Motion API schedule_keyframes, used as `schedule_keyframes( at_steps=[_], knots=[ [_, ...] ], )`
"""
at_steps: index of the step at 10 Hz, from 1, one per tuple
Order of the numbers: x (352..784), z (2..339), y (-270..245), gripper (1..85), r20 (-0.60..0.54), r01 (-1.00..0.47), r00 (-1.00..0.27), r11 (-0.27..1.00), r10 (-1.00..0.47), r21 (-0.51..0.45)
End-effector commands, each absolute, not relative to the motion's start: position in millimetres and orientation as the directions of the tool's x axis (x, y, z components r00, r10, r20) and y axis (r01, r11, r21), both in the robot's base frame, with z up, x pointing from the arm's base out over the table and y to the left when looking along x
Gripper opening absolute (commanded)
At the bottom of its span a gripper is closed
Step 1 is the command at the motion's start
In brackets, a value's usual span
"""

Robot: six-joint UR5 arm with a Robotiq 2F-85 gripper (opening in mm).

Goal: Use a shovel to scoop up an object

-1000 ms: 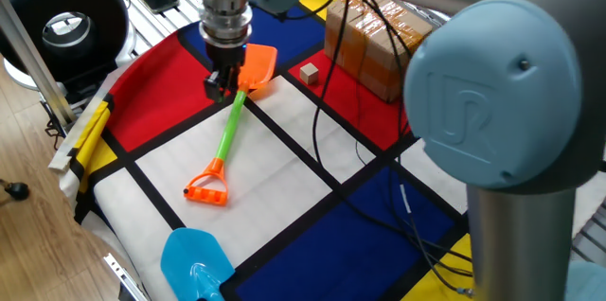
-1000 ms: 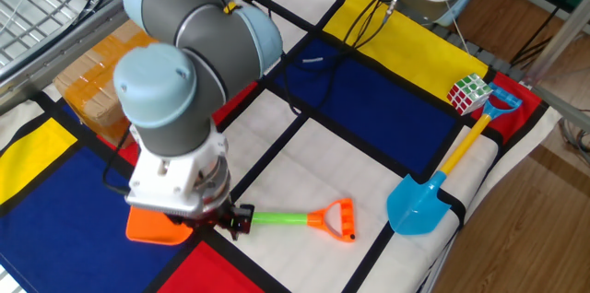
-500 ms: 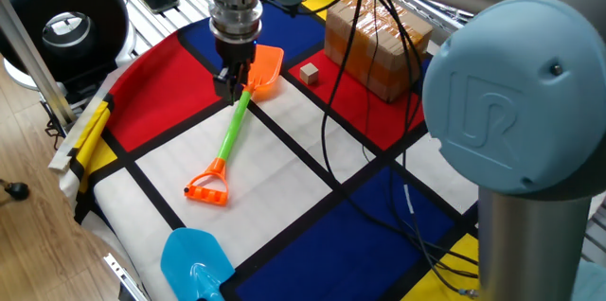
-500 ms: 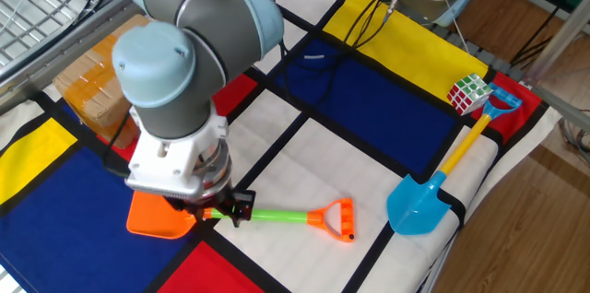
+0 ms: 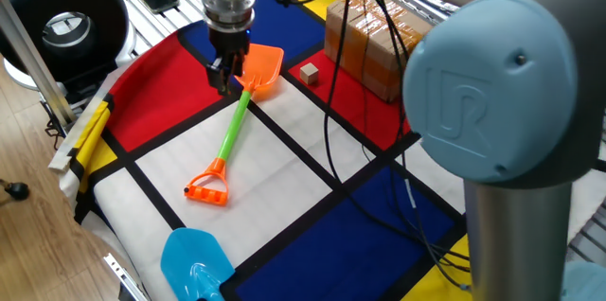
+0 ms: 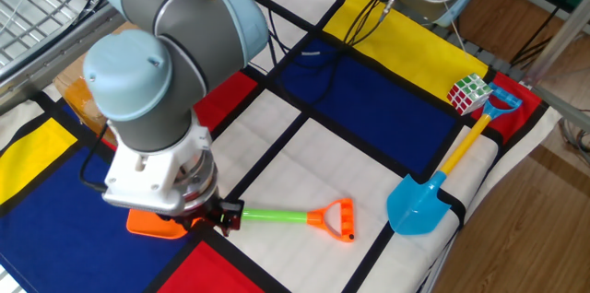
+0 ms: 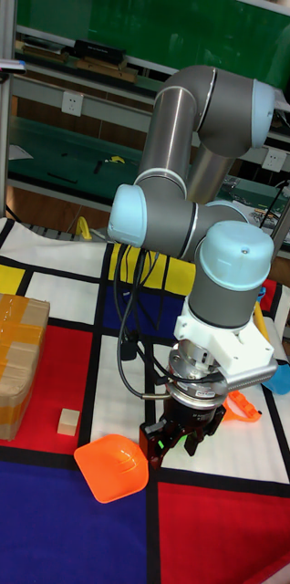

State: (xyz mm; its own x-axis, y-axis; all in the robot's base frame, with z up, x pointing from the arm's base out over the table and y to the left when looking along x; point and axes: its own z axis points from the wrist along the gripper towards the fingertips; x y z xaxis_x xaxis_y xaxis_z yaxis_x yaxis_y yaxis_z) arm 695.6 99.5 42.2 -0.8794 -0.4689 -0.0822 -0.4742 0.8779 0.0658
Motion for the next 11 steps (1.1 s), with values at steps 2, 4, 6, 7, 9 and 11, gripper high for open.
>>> schedule_keyframes(
  at_steps=[2, 4, 6, 7, 9, 11],
  knots=[
    [703, 45, 104, 60.0, -0.097, -0.469, -0.882, 0.879, -0.461, 0.085],
    [705, 45, 104, 60.0, -0.101, -0.464, -0.885, 0.882, -0.455, 0.083],
    [706, 45, 103, 60.0, -0.102, -0.458, -0.887, 0.886, -0.45, 0.077],
    [704, 45, 103, 60.0, -0.096, -0.454, -0.89, 0.887, -0.447, 0.08],
    [700, 45, 104, 60.3, -0.08, -0.432, -0.901, 0.897, -0.426, 0.094],
    [694, 44, 97, 60.0, -0.049, -0.426, -0.905, 0.902, -0.423, 0.078]
  ],
)
